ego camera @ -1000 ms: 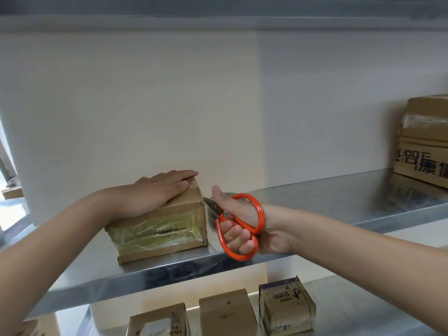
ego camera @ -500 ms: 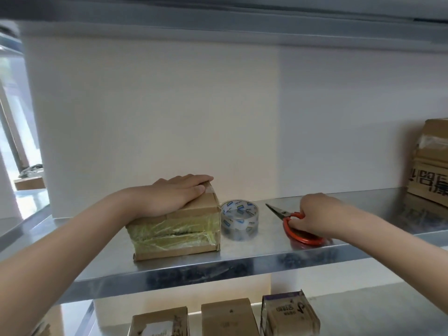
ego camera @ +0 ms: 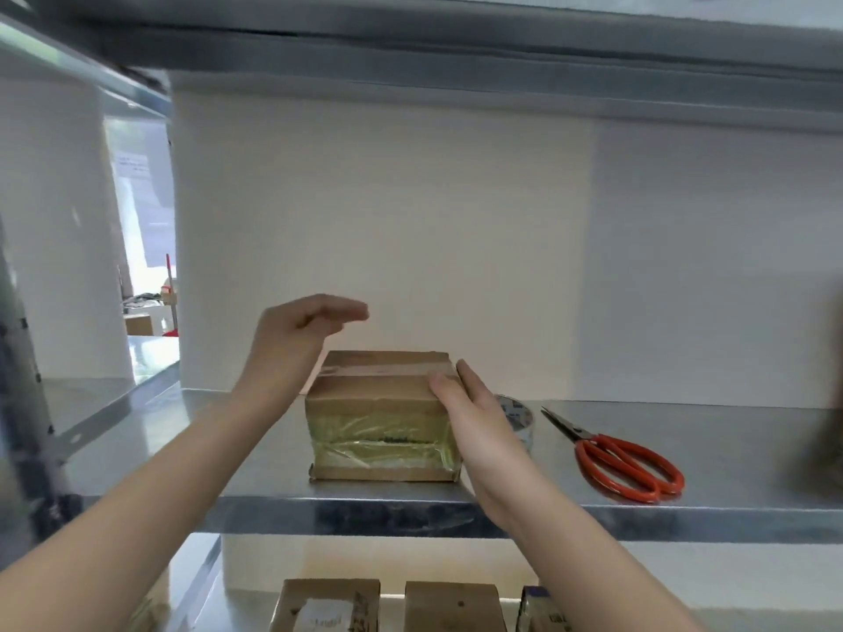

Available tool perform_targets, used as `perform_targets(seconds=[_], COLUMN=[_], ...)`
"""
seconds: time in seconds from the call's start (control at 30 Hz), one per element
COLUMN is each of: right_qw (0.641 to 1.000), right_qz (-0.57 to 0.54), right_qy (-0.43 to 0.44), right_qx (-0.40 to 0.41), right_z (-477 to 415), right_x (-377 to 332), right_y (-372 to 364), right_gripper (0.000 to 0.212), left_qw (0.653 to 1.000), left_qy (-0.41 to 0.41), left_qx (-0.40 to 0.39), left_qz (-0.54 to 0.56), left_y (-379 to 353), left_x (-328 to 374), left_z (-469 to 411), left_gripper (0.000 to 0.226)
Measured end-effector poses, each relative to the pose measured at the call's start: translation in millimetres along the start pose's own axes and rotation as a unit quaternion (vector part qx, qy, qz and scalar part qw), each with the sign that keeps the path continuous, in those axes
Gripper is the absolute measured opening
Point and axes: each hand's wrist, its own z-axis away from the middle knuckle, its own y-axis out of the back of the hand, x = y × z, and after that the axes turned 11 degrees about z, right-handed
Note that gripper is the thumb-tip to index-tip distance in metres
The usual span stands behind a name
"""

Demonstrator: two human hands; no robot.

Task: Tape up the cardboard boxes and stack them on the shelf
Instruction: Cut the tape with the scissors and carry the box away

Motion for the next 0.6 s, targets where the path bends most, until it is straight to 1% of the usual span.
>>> perform_targets(seconds=[0.03,0.07,0.1,0.13,0.17,0.2,0.23,0.3,0.37,0.4,0.43,0.47,0.5,0.53,0.57,0.6], right_qw=[1.000,1.000,1.000,1.000,1.000,1.000,1.000,1.000,0.999,0.998,0.997,0.994,0.991,0.990,0.987,0.983], right_qz=[-0.007,-0.010,-0.013,-0.009,-0.001,0.008,0.010,0.014,0.040,0.057,0.076,0.093,0.100,0.103,0.122,0.157], right_qy=[-0.002,0.002,0.007,0.014,0.016,0.012,0.003,0.003,0.003,-0.013,-0.026,-0.048,-0.061,-0.070,-0.070,-0.072], right_qx=[-0.003,-0.004,0.001,0.003,0.008,0.008,0.008,0.005,0.007,-0.002,-0.021,-0.042,-0.059,-0.069,-0.072,-0.068], right_z=[-2.0,-5.0,-5.6,-6.6,-6.7,-9.6,-9.3,-8.1,-6.3,-9.8,-9.3,-11.5,-18.7,-26.2,-29.7,-25.0], right_x=[1.9,4.0,2.9,3.9,4.4,7.1,6.7,8.1,8.4,10.8,8.4,7.5,13.4,21.1,25.8,22.6], right_y=[1.0,1.5,-0.4,-3.3,-6.3,-8.4,-10.4,-10.0,-2.8,2.0,4.6,6.4,9.6,12.6,14.9,15.9], right_gripper=[0.063,0.060,0.056,0.051,0.047,0.043,0.040,0.042,0.057,0.068,0.081,0.097,0.109,0.112,0.110,0.103], left_qw=[0.998,0.995,0.991,0.981,0.974,0.976,0.980,0.987,0.987,0.986,0.987,0.986,0.987,0.987,0.987,0.987], left_qy=[0.022,0.065,0.119,0.176,0.208,0.204,0.190,0.162,0.148,0.141,0.126,0.128,0.117,0.115,0.110,0.111], left_qx=[0.055,0.072,0.059,0.049,0.034,0.012,0.000,-0.019,-0.022,-0.017,-0.002,0.013,0.030,0.037,0.049,0.059], left_qz=[-0.024,-0.016,0.024,0.062,0.087,0.079,0.054,0.005,-0.058,-0.086,-0.100,-0.103,-0.104,-0.103,-0.106,-0.104], left_y=[7.8,14.4,15.7,15.7,14.5,13.0,9.1,1.9,-1.0,2.2,2.7,5.9,7.3,9.6,9.8,10.6], left_x=[-10.8,-27.5,-36.6,-44.1,-47.1,-47.6,-42.9,-30.4,-17.1,-16.9,-13.1,-11.4,-9.0,-10.3,-8.3,-7.8], left_z=[9.1,19.7,28.7,34.6,41.0,45.5,49.7,57.8,64.5,64.6,65.9,67.1,69.6,73.2,77.3,80.2], left_gripper=[0.033,0.025,0.017,0.029,0.049,0.064,0.073,0.084,0.081,0.083,0.084,0.084,0.085,0.086,0.085,0.081])
